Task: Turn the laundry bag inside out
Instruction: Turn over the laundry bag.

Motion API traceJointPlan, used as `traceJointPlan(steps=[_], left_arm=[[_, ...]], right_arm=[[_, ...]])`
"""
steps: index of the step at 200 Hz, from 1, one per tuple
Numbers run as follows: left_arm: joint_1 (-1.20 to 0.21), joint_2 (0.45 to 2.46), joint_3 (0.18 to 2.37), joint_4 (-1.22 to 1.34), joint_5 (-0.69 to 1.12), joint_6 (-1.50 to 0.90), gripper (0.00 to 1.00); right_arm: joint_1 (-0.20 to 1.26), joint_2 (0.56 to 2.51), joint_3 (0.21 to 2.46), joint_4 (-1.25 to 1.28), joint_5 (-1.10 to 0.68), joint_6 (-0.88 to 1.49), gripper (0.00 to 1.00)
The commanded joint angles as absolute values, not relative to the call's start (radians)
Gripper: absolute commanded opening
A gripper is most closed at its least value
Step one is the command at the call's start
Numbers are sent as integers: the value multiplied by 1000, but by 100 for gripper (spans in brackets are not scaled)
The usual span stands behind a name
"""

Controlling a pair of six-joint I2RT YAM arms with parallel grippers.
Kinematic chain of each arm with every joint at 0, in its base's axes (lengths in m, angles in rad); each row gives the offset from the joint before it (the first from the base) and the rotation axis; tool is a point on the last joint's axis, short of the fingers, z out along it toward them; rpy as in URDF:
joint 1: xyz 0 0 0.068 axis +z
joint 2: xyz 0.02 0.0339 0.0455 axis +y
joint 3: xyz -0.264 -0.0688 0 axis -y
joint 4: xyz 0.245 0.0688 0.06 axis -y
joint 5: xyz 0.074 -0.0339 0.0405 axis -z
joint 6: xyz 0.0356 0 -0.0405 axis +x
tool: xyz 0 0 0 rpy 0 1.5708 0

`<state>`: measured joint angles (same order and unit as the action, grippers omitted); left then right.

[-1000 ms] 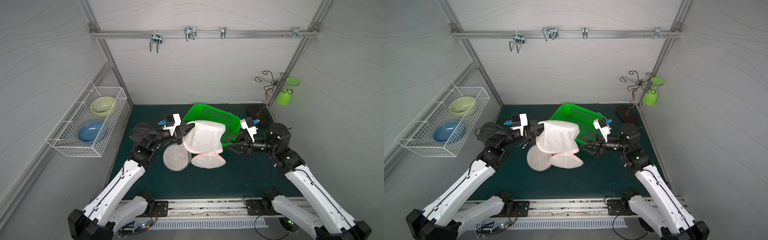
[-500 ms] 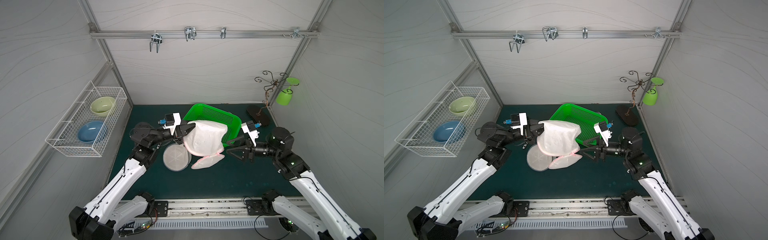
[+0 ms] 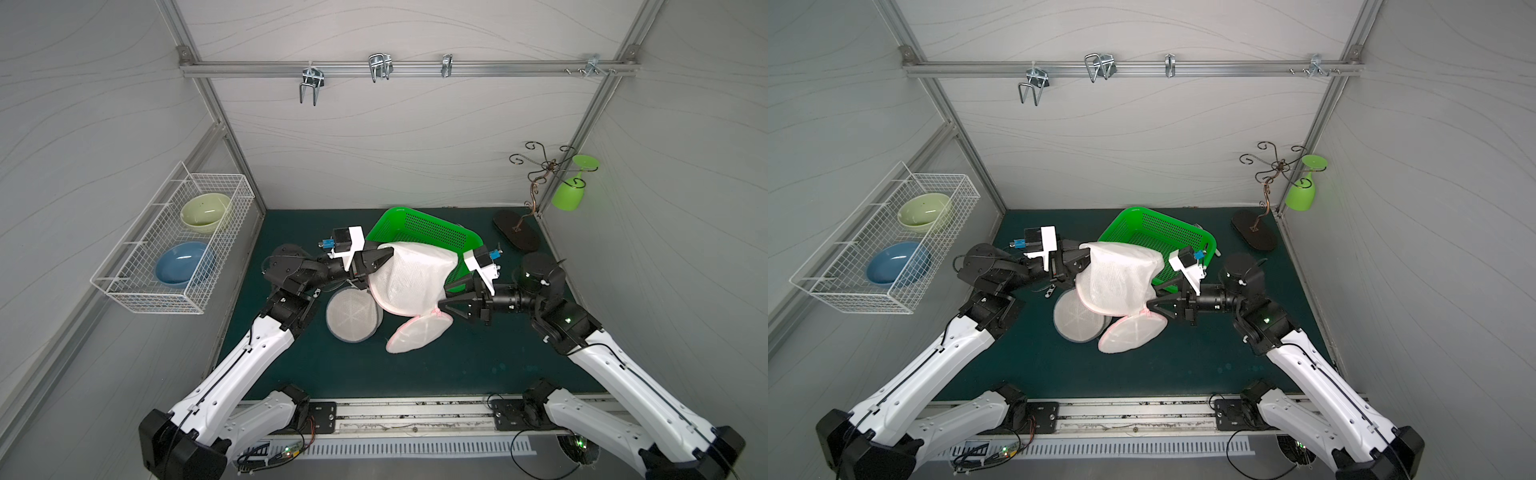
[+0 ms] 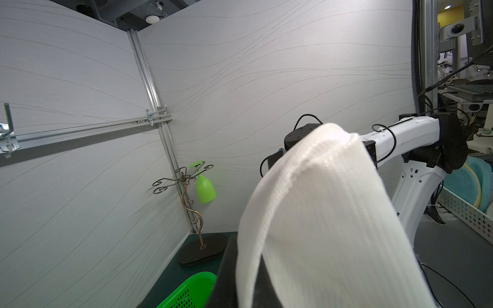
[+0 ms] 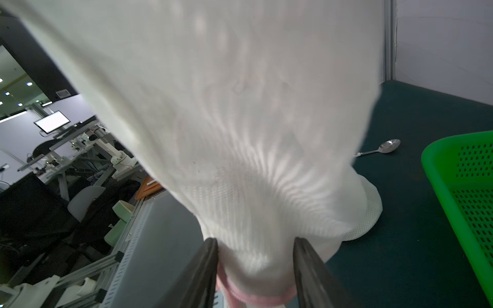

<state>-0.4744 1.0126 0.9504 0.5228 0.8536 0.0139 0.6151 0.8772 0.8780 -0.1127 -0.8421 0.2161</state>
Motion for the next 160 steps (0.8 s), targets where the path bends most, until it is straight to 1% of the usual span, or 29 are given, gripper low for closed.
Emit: traceJointPlan(steps=[1,15,50,59,71,83,89,93,98,116,126,134,145,160], left_arm=[[-479,1004,985,577,865,0,0],[-480,1006,983,575,864,-1,0],[-480,1009,967,572,843,-9,0],[-480,1011,958,560,818,-15,0],[-479,1012,940,517,734,-18,0],[-480,1011,919,456,598,-40,10],[-479,1008,904,435,520,-73,19],[-478,1006,892,433,468,-103,30],[-477,1001,875,401,417,-144,39],[-477,971,804,374,331,-238,58],[-476,946,773,328,258,-287,66],[-475,920,751,271,190,-314,71],[-472,884,730,178,96,-337,75],[-457,842,723,30,-29,-379,78]], right_arm=[[621,876,891,-66,-836,229,39],[620,874,893,-69,-833,236,31],[621,856,891,-68,-809,246,0],[621,848,891,-81,-781,243,0],[621,833,890,-119,-727,248,0],[620,821,899,-181,-657,259,0],[621,819,908,-223,-627,267,0],[621,819,915,-253,-607,272,0],[620,821,927,-294,-586,274,0],[621,835,976,-443,-529,293,0],[621,844,1001,-497,-505,297,0],[620,848,1015,-522,-485,304,0],[621,853,1032,-535,-453,310,0],[621,859,1051,-528,-405,320,0]])
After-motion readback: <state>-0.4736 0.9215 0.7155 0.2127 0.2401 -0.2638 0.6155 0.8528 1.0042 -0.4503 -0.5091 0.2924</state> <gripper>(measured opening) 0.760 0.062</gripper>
